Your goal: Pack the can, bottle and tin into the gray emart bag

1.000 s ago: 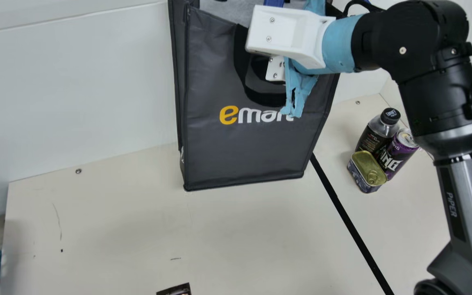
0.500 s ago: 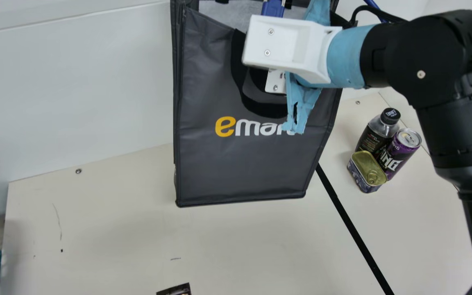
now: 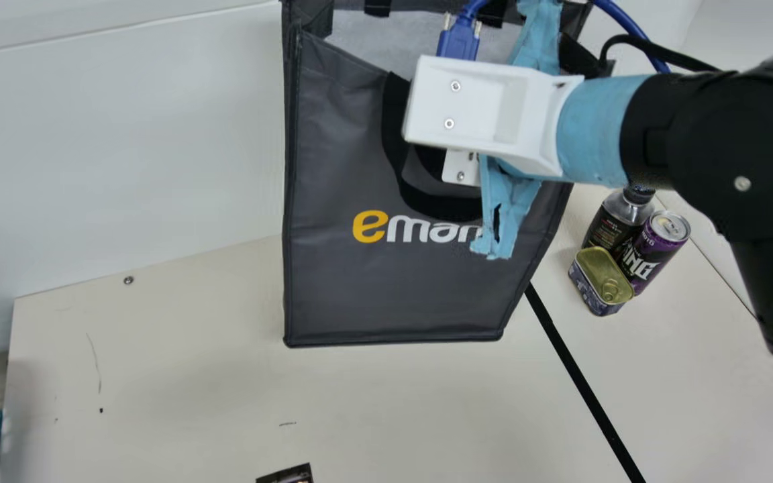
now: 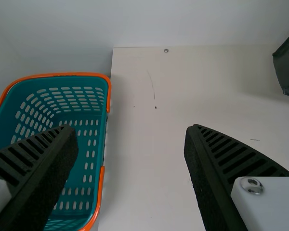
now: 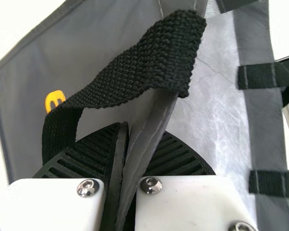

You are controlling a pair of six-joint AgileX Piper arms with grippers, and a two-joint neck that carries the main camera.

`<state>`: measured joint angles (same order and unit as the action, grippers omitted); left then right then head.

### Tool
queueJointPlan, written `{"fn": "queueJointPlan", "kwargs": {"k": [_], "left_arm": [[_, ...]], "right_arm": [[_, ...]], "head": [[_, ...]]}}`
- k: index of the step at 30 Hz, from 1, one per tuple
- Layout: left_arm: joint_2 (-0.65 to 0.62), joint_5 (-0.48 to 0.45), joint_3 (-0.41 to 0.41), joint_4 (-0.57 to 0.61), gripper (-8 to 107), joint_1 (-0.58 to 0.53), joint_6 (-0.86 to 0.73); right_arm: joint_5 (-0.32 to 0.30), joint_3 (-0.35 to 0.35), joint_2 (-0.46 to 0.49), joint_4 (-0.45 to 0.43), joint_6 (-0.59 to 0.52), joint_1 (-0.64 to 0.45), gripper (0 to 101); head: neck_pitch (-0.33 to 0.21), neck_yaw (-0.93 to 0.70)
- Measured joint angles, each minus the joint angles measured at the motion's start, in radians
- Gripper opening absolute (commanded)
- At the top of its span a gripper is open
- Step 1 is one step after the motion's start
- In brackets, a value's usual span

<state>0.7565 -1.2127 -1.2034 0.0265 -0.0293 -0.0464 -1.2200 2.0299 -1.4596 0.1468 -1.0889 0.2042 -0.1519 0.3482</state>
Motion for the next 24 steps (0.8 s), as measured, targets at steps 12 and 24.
{"fn": "queueJointPlan", "kwargs": {"k": [12,24], "left_arm": [[0.000,0.000,0.000,0.000,90,0.000,0.000],[0.000,0.000,0.000,0.000,90,0.000,0.000]], "right_arm": [[0.000,-0.117,0.114,-0.085,0.082,0.097,0],[0.000,-0.226,0.194,-0.189,0.183,0.222,0]], "head": [[0.000,-0.002],[0.002,0.000]]}}
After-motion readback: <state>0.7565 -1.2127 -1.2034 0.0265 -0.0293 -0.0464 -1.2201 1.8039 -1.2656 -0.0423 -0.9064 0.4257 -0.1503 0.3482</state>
